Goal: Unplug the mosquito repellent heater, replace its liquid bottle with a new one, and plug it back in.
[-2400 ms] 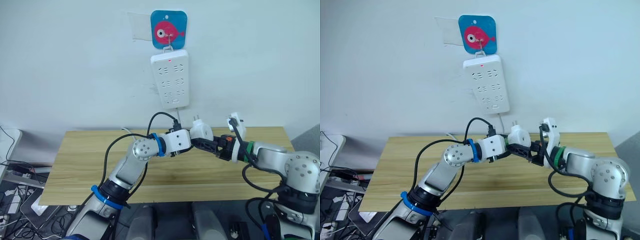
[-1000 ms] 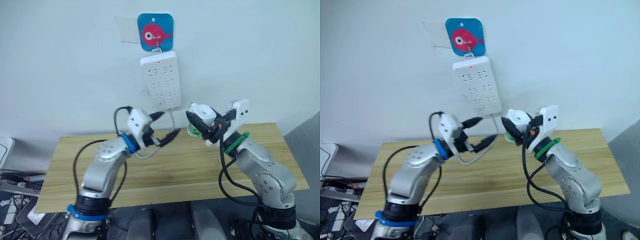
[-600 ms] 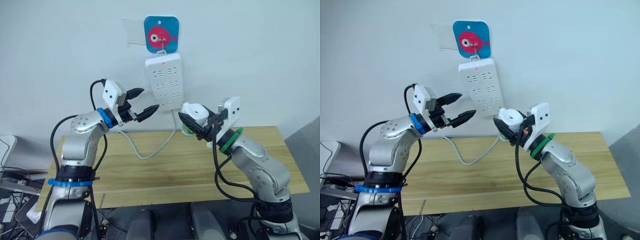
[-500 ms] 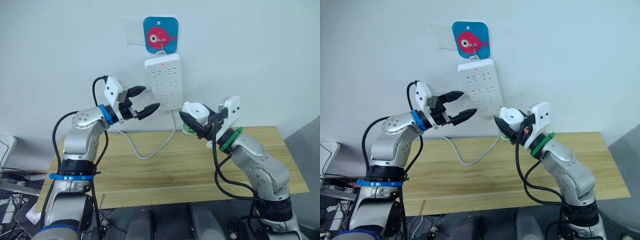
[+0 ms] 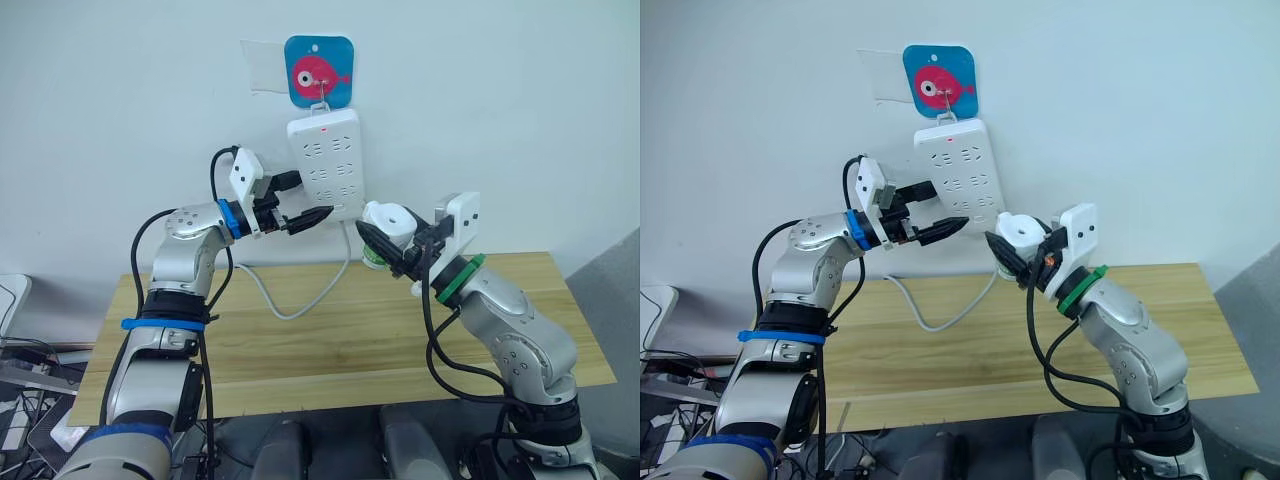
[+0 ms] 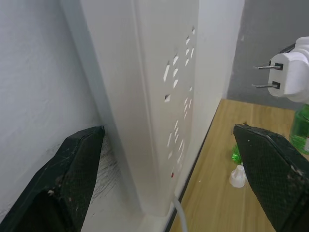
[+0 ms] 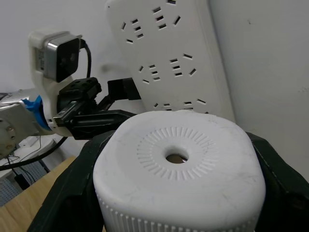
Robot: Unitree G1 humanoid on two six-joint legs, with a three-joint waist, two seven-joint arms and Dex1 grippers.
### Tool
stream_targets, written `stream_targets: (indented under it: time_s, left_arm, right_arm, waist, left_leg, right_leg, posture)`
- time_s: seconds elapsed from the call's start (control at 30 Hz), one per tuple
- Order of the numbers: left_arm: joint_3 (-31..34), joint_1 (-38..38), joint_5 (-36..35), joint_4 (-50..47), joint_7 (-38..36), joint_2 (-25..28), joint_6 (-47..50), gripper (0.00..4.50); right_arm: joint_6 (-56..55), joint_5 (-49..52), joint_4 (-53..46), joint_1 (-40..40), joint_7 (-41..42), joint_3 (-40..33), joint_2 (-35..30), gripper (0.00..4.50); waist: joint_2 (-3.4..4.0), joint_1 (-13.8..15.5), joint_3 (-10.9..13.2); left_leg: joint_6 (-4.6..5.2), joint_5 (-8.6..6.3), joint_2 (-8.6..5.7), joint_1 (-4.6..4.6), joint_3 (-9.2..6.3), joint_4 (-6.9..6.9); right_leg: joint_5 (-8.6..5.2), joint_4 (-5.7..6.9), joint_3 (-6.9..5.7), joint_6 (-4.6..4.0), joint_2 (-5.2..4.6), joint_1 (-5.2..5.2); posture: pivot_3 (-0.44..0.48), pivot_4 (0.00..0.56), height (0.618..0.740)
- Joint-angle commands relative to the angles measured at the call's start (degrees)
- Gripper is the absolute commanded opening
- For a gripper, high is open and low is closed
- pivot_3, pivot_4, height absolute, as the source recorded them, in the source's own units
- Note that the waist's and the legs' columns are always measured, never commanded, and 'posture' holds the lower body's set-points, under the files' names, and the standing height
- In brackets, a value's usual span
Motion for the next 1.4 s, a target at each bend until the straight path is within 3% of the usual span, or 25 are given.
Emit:
stream_targets:
  time_s: [0.03,0.3,0.8,1.4]
  left_arm:
    - [0.3,-1.7,-0.6,-0.4,-0.9,-0.2,-0.8,3.84]
    - [1.7,-1.6,-1.9,-0.5,-1.3,0.1,0.9,1.39]
    - [1.0,-0.8,-1.9,-2.7,-2.8,1.0,4.8,1.34]
    - [0.5,0.6,-1.4,-4.1,-3.1,1.7,4.6,1.34]
  right_arm:
    - [-0.2,0.2,-3.1,-1.5,-0.6,0.2,0.8,3.14]
    - [1.5,-0.1,-2.7,-4.2,-1.8,1.0,1.9,3.14]
    - [-1.0,-9.5,6.5,-7.9,-3.3,5.4,3.9,3.14]
    - [-2.6,-13.0,8.3,-9.8,-1.3,6.4,5.9,3.14]
  waist:
    - [0.00,-0.2,0.0]
    - [0.01,-1.2,0.0]
    - [0.01,-1.2,0.0]
    - [0.02,-1.2,0.0]
  left_leg:
    - [0.00,0.00,0.00,0.00,-0.01,0.00]
    - [0.00,0.00,0.00,0.00,-0.06,0.00]
    - [-0.01,0.00,-0.01,0.00,-0.07,0.00]
    - [0.00,0.00,-0.01,0.00,-0.08,-0.01]
  right_leg:
    - [0.00,0.01,0.00,0.00,0.00,0.00]
    - [0.00,0.02,-0.01,0.00,0.00,-0.01]
    - [0.00,0.03,-0.01,0.00,0.01,-0.03]
    - [0.00,0.03,0.00,0.00,0.01,-0.03]
  posture:
    - [-0.167,0.136,0.740]
    - [-0.158,0.141,0.740]
    - [-0.143,0.155,0.740]
    - [-0.139,0.164,0.740]
